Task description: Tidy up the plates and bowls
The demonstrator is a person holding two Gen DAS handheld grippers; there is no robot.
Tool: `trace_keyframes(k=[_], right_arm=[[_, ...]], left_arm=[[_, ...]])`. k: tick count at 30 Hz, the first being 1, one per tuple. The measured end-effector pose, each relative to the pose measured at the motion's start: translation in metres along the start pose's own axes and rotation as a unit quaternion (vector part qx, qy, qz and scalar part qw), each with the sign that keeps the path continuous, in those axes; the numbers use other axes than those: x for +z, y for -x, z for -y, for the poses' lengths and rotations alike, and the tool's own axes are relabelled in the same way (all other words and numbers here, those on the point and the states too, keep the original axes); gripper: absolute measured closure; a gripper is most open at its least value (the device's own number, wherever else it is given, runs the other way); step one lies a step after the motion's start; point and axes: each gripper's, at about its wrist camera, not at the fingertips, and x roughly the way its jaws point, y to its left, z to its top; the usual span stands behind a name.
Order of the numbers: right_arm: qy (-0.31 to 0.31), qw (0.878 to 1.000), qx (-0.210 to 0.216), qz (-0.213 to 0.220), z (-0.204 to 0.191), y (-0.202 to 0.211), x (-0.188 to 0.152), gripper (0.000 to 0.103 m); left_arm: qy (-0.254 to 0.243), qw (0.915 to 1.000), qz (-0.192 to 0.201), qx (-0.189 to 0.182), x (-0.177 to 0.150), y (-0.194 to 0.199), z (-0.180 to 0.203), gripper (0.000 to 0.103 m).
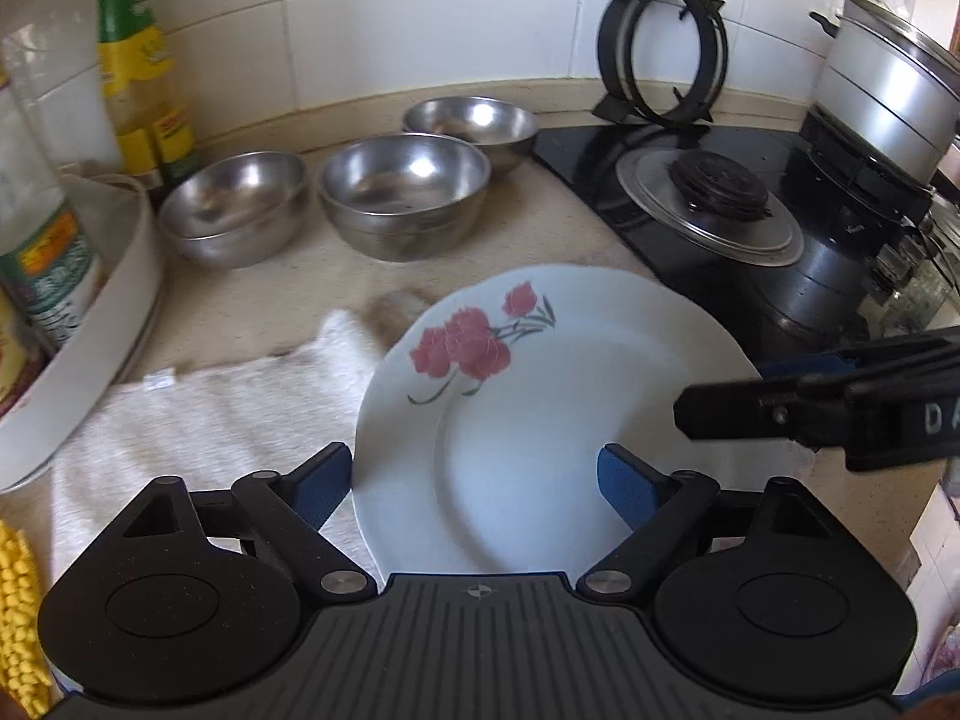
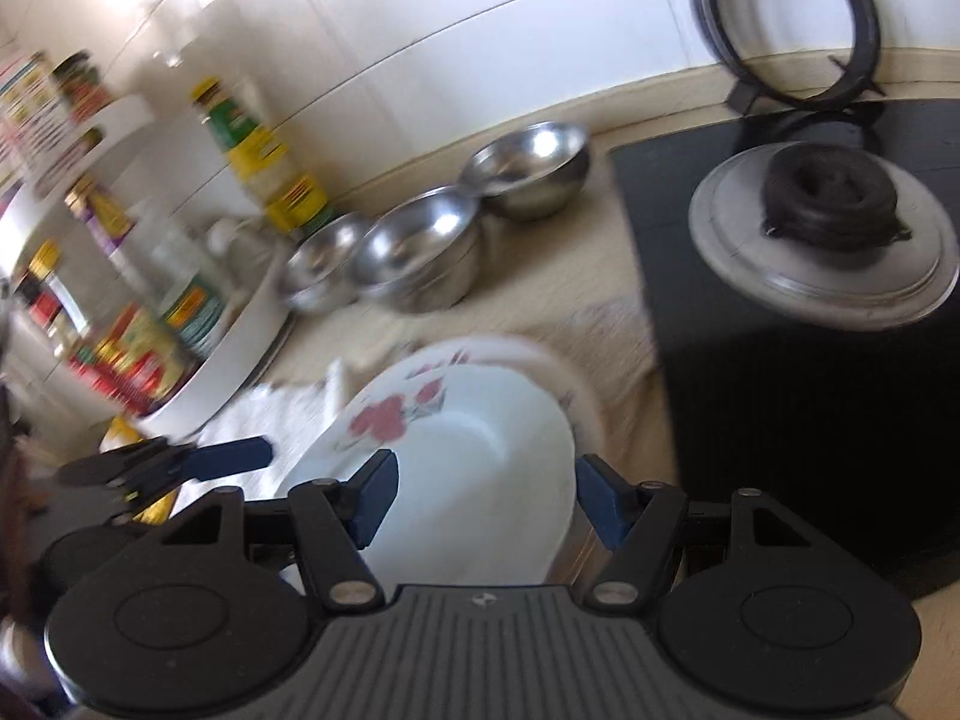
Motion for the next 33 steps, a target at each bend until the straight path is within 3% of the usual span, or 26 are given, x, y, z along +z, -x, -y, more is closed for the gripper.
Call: trace_keyframes(k=[4, 12, 24, 29, 33], right_arm=[[0.004, 1.000, 0.004, 0.024, 0.007, -0.001, 0.010, 0.035], [0.070, 0.997, -0.002, 0.042, -0.009, -0.001, 0.033, 0.035], [0.115, 0.993, 0.024, 0.006, -0.025, -0.033, 0.082, 0.035], [0.119, 0.992, 0.037, 0.004, -0.024, -0.042, 0.112, 0.035], [0.101, 0.993, 0.047, -0.029, -0.019, -0.063, 0.129, 0.035]], left_arm=[[-0.011, 0.9996, 0.026, -0.008, 0.010, 0.000, 0.009, 0.011], [0.002, 0.9991, 0.037, 0.021, 0.022, 0.001, 0.002, 0.009], [0.058, 0.9922, 0.060, 0.092, 0.045, 0.012, -0.032, 0.004], [0.080, 0.9882, 0.067, 0.112, 0.064, 0.012, -0.048, 0.004], [0.092, 0.9873, 0.072, 0.108, 0.082, 0.005, -0.054, 0.004]])
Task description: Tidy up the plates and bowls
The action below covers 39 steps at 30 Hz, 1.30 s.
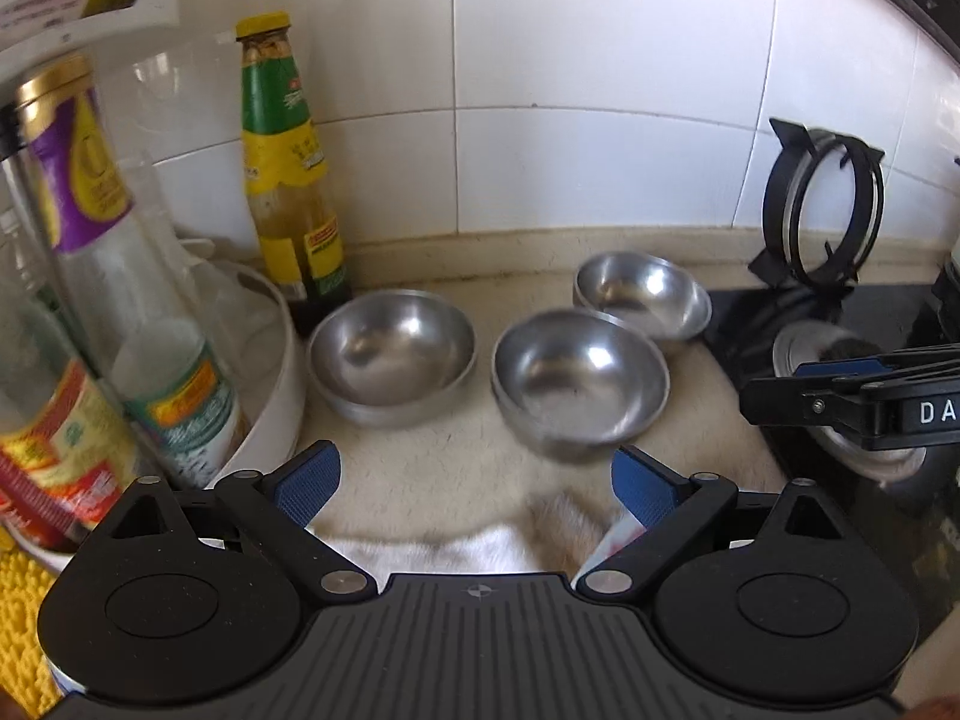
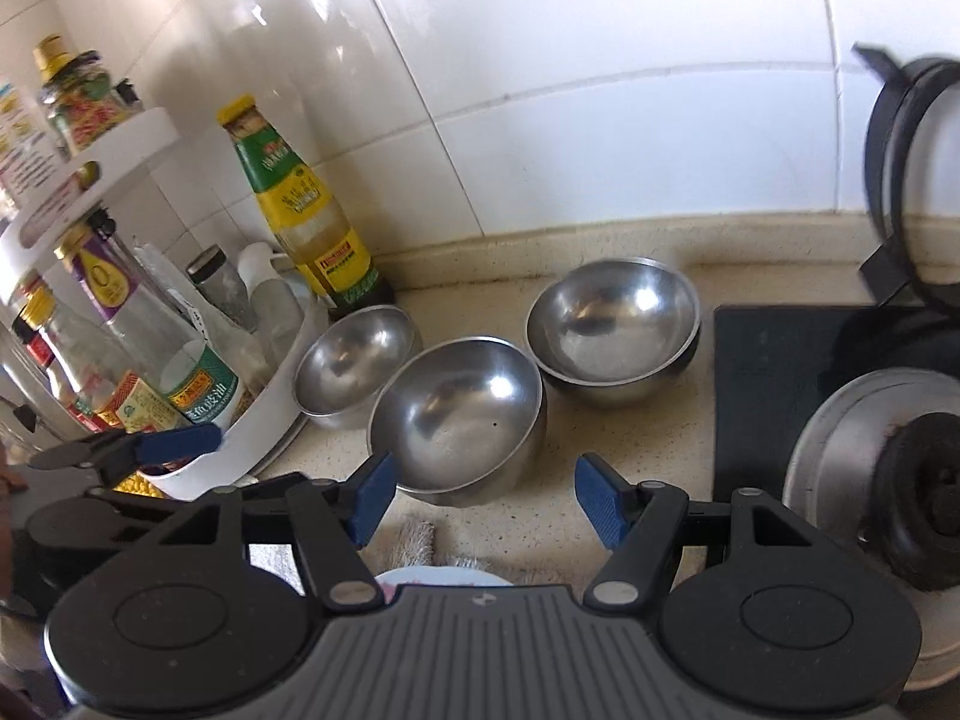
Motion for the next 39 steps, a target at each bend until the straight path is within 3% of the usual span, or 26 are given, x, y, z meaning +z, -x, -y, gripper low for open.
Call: trace_keyframes(k=[8, 10, 13, 15, 17, 24, 39], right_arm=[[-0.020, 0.999, 0.012, -0.047, 0.018, -0.042, 0.013, 0.054], [-0.022, 0.998, 0.017, -0.054, 0.020, -0.052, 0.016, 0.058], [-0.024, 0.997, 0.020, -0.066, 0.024, -0.065, 0.020, 0.064], [-0.027, 0.997, 0.026, -0.074, 0.026, -0.073, 0.021, 0.068], [-0.027, 0.996, 0.025, -0.080, 0.027, -0.080, 0.022, 0.076], [-0.037, 0.995, 0.028, -0.085, 0.031, -0.091, 0.025, 0.076], [-0.028, 0.996, 0.034, -0.076, 0.022, -0.082, 0.022, 0.076]], left_arm=[[0.022, 0.9989, -0.040, -0.009, 0.020, -0.046, 0.017, 0.007], [0.020, 0.9986, -0.049, 0.003, 0.023, -0.056, 0.020, 0.010], [0.019, 0.9980, -0.060, 0.011, 0.027, -0.071, 0.021, 0.021], [0.029, 0.9970, -0.072, 0.003, 0.029, -0.082, 0.019, 0.036], [0.034, 0.9958, -0.085, -0.004, 0.029, -0.093, 0.018, 0.043], [0.027, 0.9941, -0.104, -0.014, 0.028, -0.117, 0.020, 0.062], [-0.004, 0.9958, -0.091, 0.007, 0.028, -0.114, 0.026, 0.061]])
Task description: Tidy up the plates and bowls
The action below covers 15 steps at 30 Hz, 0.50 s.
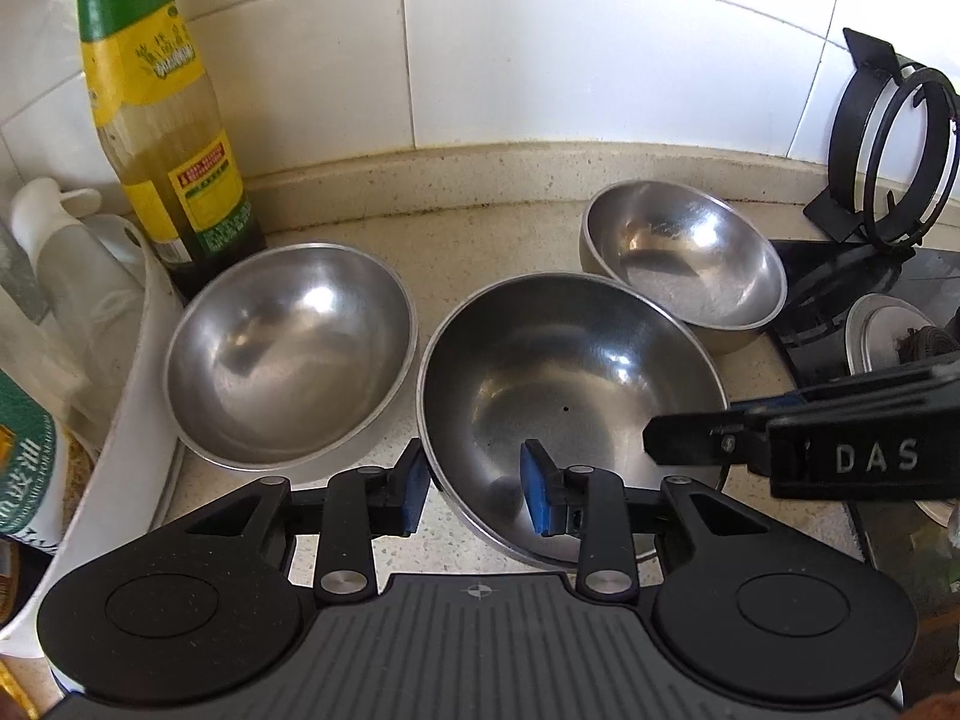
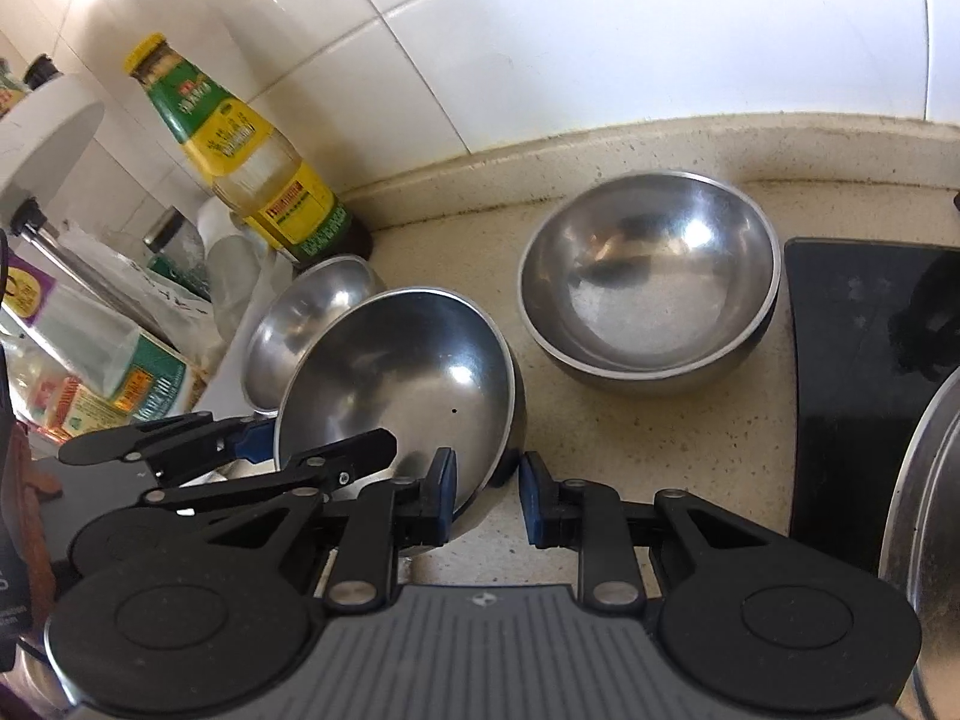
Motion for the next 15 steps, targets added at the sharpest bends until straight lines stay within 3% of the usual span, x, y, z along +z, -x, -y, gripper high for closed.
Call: trace_keyframes(k=[15], right_arm=[[0.017, 0.999, 0.003, 0.033, -0.025, 0.053, -0.021, 0.076]], left_arm=[[-0.014, 0.9987, 0.050, 0.003, -0.003, 0.050, 0.011, 0.058]])
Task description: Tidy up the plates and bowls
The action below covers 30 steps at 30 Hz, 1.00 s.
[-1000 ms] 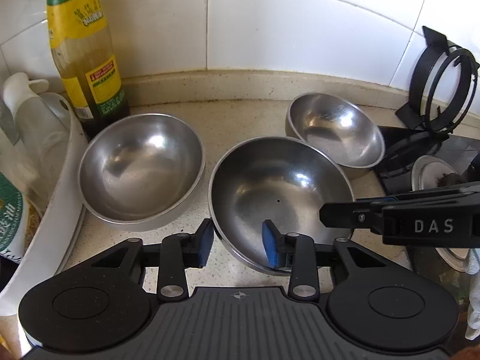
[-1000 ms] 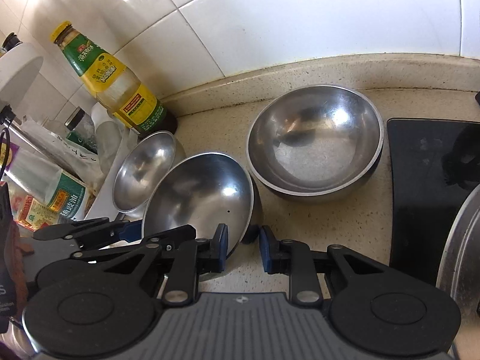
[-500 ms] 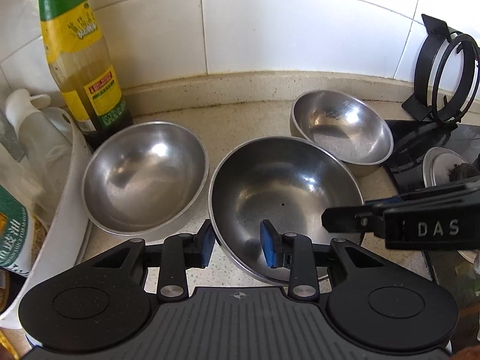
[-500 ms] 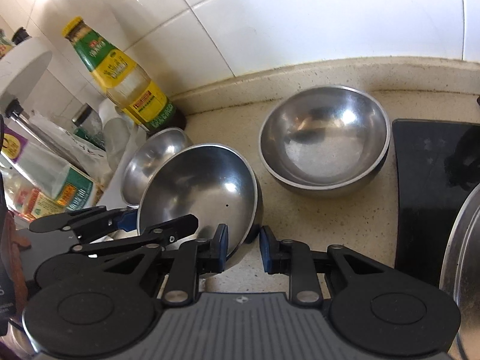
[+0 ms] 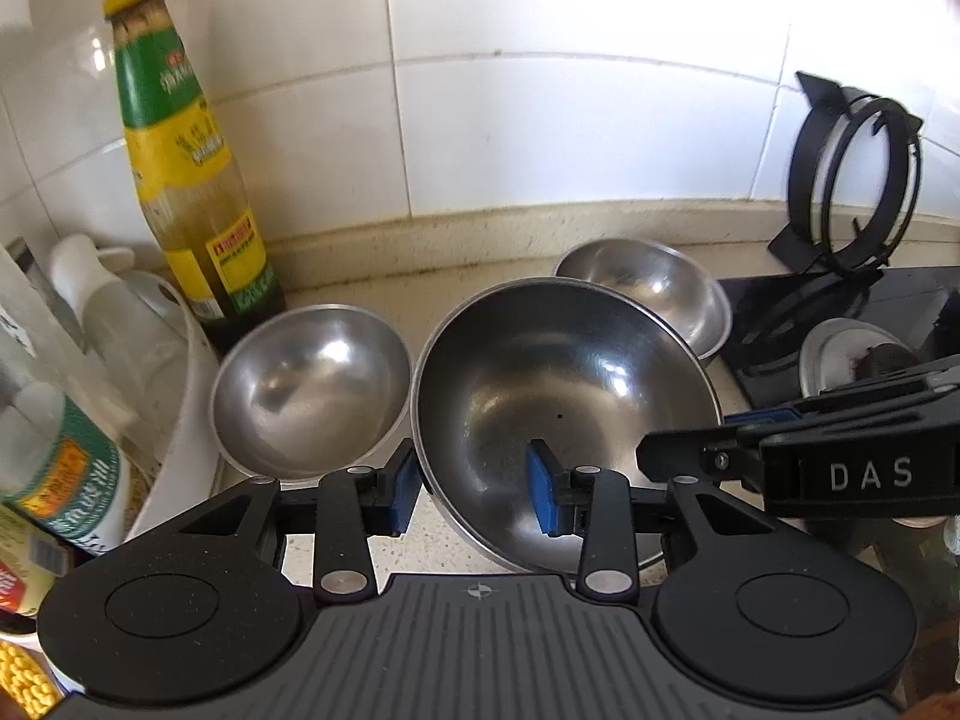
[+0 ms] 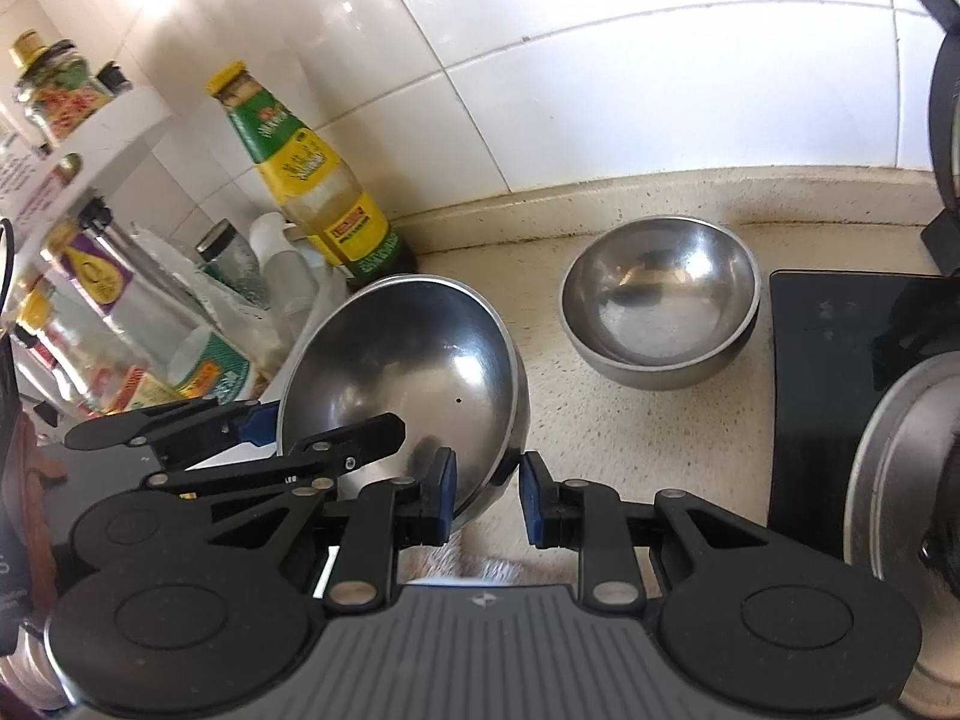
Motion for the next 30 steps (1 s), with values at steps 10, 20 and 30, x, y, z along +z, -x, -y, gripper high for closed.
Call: trace_keyframes(k=[10, 20, 30], right_arm=[[0.001, 1.000, -0.016, 0.012, -0.019, 0.046, -0.035, 0.076], [-0.013, 1.000, -0.023, -0.003, -0.024, 0.067, -0.071, 0.076], [-0.028, 0.998, -0.019, -0.046, -0.023, 0.069, -0.106, 0.076]], left_arm=[[-0.020, 0.9993, 0.027, -0.018, -0.017, 0.044, 0.013, 0.055], [-0.043, 0.9978, 0.024, -0.044, -0.046, 0.072, 0.028, 0.053], [-0.054, 0.9968, 0.007, -0.059, -0.076, 0.091, 0.038, 0.051]])
